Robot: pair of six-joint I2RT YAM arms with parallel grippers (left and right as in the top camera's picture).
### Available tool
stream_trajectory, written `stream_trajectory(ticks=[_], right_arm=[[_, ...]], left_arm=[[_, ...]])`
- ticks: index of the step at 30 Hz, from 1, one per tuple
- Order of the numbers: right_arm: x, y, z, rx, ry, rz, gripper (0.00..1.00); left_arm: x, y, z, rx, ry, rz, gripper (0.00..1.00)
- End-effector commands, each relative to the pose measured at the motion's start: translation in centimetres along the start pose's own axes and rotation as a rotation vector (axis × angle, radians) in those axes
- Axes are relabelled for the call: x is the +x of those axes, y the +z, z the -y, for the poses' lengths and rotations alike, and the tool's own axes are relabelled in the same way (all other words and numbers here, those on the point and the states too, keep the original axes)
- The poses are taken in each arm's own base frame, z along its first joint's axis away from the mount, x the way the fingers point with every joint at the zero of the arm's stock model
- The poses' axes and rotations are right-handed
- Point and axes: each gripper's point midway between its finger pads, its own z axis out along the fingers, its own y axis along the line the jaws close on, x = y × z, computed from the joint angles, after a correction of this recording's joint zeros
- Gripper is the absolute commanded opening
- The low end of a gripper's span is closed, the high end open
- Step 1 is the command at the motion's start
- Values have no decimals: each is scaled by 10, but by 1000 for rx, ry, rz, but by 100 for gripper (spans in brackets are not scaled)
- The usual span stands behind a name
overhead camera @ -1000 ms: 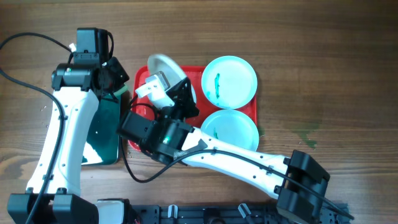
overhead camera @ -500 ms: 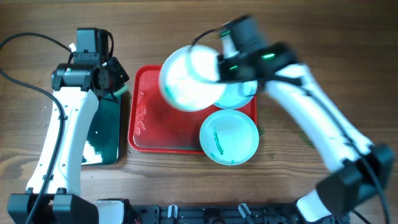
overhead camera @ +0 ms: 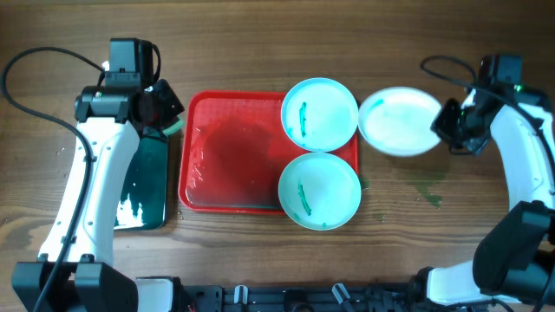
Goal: Clean dirty plates on tray and stack at the side
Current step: 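Carry the white plate right and set it on the table, then grasp the lower pale blue plate rim and drag it to tray center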
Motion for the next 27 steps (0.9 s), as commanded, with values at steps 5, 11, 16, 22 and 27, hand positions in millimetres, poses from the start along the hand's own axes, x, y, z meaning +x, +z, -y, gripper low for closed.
stream_trajectory(ticks=[5, 11, 16, 22, 27], right_arm=[[34, 42, 62, 249, 154, -11, 4], [21, 26, 15, 16, -37, -43, 58], [45, -27, -70, -315, -305, -106, 58], [128, 0, -86, -184, -394, -291, 49], [174, 33, -73, -45, -417, -330, 44]], left_arm=[[0, 2, -1, 4, -16, -10, 4], [0, 2, -1, 4, -15, -10, 4], [0, 2, -1, 4, -16, -9, 4], [0, 2, -1, 4, -16, -9, 4], [0, 2, -1, 4, -15, -10, 4]])
